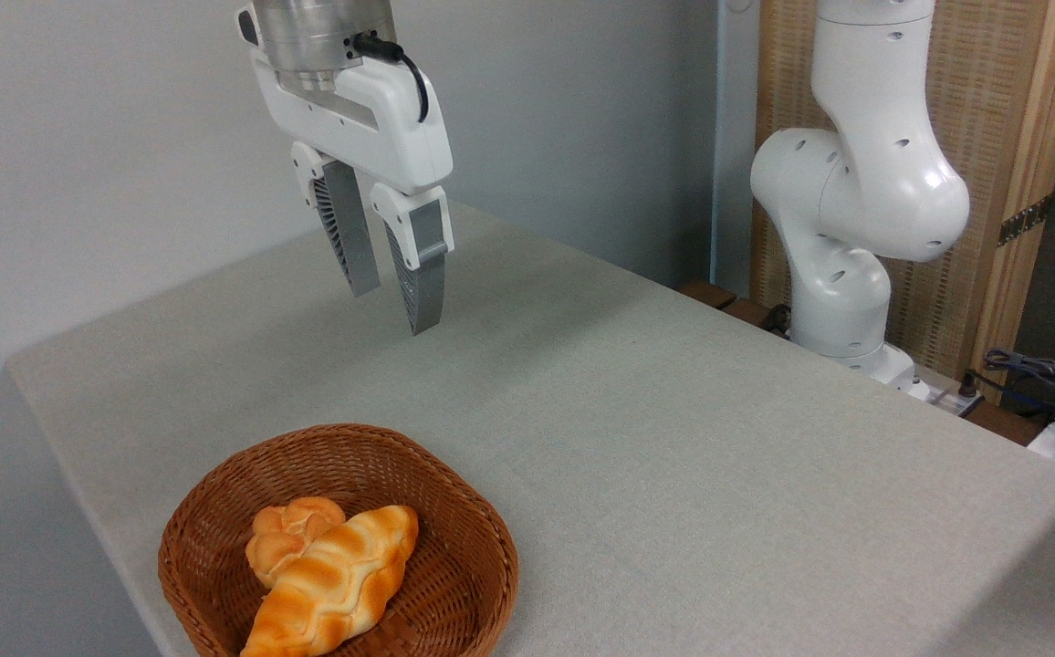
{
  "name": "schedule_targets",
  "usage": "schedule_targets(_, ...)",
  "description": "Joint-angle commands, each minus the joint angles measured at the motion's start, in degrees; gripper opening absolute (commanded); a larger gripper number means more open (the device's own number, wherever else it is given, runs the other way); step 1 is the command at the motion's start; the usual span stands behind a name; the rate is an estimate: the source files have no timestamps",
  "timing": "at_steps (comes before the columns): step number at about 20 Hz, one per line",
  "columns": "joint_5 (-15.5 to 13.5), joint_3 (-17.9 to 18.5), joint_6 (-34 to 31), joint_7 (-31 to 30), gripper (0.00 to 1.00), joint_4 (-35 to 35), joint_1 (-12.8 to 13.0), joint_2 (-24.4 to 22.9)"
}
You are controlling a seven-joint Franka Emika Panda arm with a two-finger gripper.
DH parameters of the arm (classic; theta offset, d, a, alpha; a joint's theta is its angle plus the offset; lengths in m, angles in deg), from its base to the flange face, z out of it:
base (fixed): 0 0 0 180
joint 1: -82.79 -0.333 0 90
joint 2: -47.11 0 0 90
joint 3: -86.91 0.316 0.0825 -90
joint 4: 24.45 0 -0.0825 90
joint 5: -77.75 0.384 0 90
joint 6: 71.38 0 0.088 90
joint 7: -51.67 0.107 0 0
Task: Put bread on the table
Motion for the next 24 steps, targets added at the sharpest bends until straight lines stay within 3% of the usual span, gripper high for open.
schedule_targets(1, -0.6, 0.65, 0.87, 0.64, 1.0, 0.25, 0.44, -0.34)
schedule_targets(19, -0.69, 0.92, 1.05, 1.17, 1.0, 0.25, 0.26, -0.87)
schedule_targets(22, -0.69, 1.0, 3.67, 1.17, 1.0, 0.77, -0.17, -0.96)
schedule_targets(24, -1.13, 1.09, 8.84, 1.08, 1.0, 2.96, -0.18, -1.05)
